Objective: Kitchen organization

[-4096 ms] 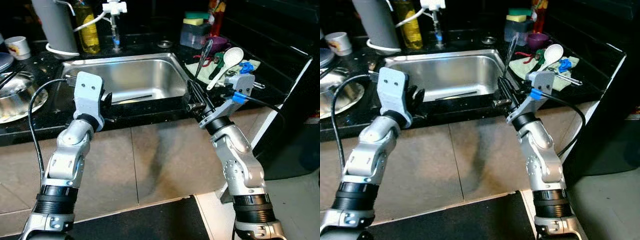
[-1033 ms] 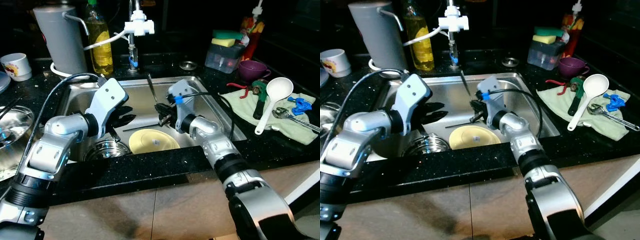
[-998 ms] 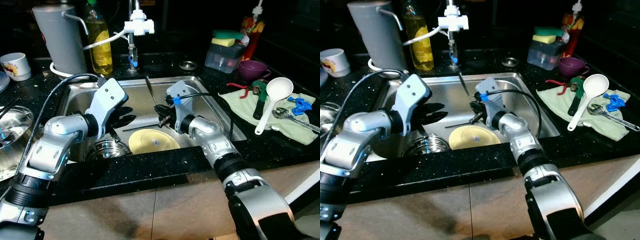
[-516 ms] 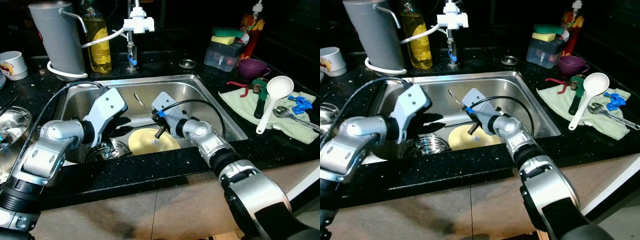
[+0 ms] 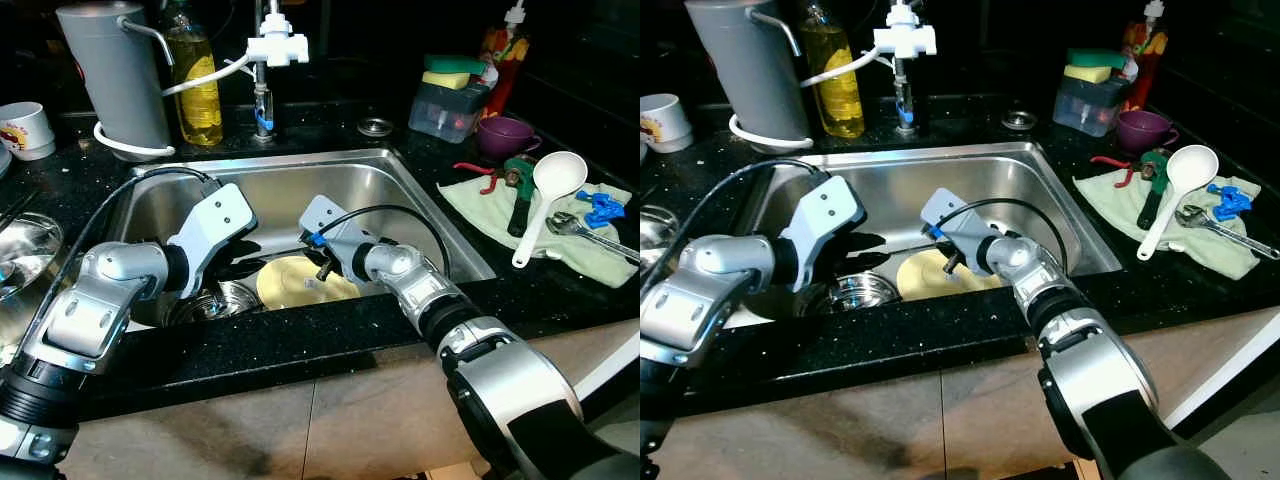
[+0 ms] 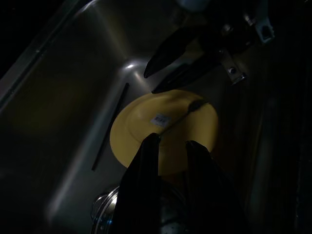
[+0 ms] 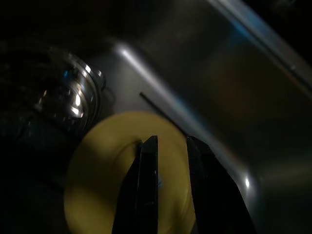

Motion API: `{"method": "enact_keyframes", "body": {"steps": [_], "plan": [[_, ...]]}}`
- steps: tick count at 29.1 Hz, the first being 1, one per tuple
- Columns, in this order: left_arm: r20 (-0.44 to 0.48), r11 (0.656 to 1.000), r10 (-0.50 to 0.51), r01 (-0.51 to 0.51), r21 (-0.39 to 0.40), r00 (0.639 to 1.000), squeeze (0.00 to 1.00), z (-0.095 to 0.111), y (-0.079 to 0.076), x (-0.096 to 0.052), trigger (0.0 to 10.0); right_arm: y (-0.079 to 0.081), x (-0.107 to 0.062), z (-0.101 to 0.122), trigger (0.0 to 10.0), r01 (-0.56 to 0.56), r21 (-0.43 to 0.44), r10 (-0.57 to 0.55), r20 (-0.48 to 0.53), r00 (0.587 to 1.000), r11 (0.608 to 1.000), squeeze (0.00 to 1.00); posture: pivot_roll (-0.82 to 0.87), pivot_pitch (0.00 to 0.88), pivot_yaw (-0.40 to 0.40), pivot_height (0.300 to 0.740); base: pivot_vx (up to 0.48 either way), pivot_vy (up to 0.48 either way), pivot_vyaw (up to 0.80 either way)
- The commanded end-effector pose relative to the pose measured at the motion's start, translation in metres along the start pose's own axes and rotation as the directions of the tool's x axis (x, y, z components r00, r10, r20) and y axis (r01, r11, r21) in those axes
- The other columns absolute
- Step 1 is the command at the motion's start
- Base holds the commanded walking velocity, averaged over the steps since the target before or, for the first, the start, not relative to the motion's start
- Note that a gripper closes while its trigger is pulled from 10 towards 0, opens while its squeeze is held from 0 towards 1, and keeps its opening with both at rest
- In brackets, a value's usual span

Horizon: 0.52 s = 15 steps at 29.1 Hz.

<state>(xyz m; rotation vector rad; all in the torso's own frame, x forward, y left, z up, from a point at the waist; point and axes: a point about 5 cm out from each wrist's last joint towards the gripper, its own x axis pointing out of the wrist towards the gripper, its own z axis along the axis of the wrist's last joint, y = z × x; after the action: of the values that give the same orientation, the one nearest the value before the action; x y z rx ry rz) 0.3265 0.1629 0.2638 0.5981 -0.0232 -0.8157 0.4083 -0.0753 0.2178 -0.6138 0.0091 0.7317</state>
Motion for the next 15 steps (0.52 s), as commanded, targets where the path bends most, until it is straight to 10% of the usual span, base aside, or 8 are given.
{"method": "enact_keyframes", "body": {"steps": [1, 6, 11, 15], "plan": [[0.019, 1.000, 0.010, -0.010, 0.001, 1.000, 0.00, 0.004, 0.000, 0.001, 10.0, -0.007, -0.002, 0.007, 10.0, 0.025, 0.025, -0.027, 0.047, 0.999, 0.999, 0.00, 0.02, 0.142, -0.032, 0.740, 0.000, 0.000, 0.00], [0.080, 0.990, 0.135, -0.131, -0.055, 0.988, 0.00, 0.009, 0.007, 0.005, 10.0, -0.022, -0.007, 0.020, 10.0, 0.089, 0.210, -0.129, 0.186, 0.974, 0.974, 0.00, 0.01, 0.133, -0.032, 0.740, 0.000, 0.000, 0.00], [0.156, 0.885, 0.426, -0.375, -0.275, 0.891, 0.00, 0.015, 0.012, 0.010, 10.0, -0.048, -0.030, 0.035, 10.0, 0.117, 0.615, -0.438, 0.402, 0.804, 0.780, 0.00, 0.01, 0.132, -0.036, 0.740, 0.000, 0.000, 0.00], [0.151, 0.852, 0.477, -0.413, -0.322, 0.866, 0.00, 0.014, 0.006, 0.011, 10.0, -0.044, -0.043, 0.034, 10.0, 0.089, 0.692, -0.519, 0.444, 0.730, 0.716, 0.00, 0.01, 0.127, -0.033, 0.740, 0.000, 0.000, 0.00]]}}
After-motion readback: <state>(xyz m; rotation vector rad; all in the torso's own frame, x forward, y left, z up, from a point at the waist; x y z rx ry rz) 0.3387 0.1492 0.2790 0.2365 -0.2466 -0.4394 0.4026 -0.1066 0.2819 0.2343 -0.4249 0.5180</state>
